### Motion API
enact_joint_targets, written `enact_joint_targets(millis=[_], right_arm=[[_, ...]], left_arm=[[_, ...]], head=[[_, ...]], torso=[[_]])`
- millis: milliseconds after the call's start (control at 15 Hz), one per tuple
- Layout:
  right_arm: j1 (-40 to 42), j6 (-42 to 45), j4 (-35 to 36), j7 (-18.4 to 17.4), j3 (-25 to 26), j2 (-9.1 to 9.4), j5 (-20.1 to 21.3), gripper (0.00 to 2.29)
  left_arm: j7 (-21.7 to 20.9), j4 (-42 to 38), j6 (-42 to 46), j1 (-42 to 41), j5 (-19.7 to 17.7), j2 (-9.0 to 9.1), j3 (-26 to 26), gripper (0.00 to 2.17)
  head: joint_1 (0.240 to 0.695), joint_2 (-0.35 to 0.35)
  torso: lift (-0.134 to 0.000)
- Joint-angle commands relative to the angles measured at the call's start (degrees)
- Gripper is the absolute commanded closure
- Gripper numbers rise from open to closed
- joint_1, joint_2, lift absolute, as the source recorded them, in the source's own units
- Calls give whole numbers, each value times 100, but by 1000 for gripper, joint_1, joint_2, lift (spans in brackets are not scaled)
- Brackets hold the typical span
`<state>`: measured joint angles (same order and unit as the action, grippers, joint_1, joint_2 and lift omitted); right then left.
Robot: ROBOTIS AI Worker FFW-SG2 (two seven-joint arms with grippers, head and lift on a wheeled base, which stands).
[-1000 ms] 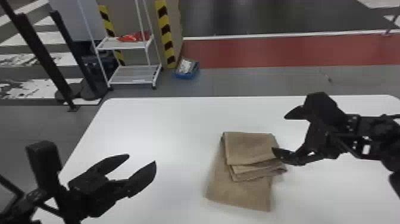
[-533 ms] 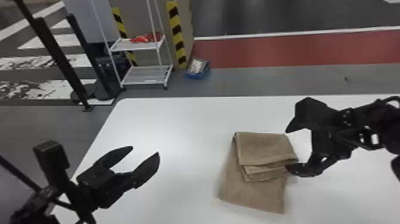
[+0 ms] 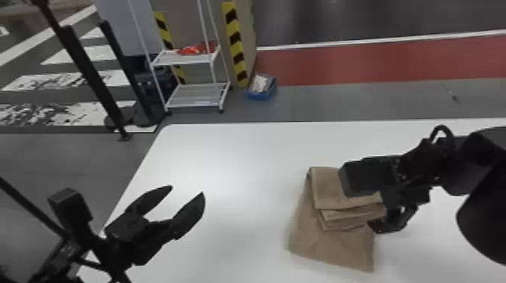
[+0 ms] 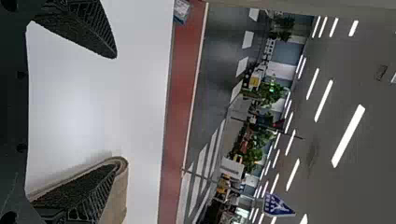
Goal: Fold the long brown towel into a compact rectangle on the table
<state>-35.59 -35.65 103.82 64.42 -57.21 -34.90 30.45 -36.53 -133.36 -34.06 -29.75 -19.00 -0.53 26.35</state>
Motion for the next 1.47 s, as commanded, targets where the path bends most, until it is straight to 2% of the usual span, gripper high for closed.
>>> enact_joint_targets(millis=[0,133,467,867,1000,1333,1400], right_arm=[[-71,35,-151,114,-159,159,102,181],[-115,35,-204,114,-256,211,111,184],[-115,-35,-494,185,-432,501,339,194],[-106,-246,-582,334,-467,800,489,417],[-115,-316,-582,352,-467,835,480,505],[-115,-510,-565,378,-423,870,515,508],[-106,-510,-573,413,-423,914,577,603]], left_arm=[[-3,38,87,-58,-60,67,72,43],[-3,38,87,-101,-78,67,99,43],[-47,64,140,-137,-157,67,178,43],[-126,117,175,-207,-289,67,336,43],[-135,126,175,-207,-289,67,345,43],[-187,143,175,-207,-289,67,345,46],[-231,143,175,-207,-289,67,380,46]], head=[[695,244],[695,260],[695,287],[695,313],[695,331],[695,335],[695,334]], torso=[[-125],[-125],[-125],[-125],[-125],[-125],[-125]])
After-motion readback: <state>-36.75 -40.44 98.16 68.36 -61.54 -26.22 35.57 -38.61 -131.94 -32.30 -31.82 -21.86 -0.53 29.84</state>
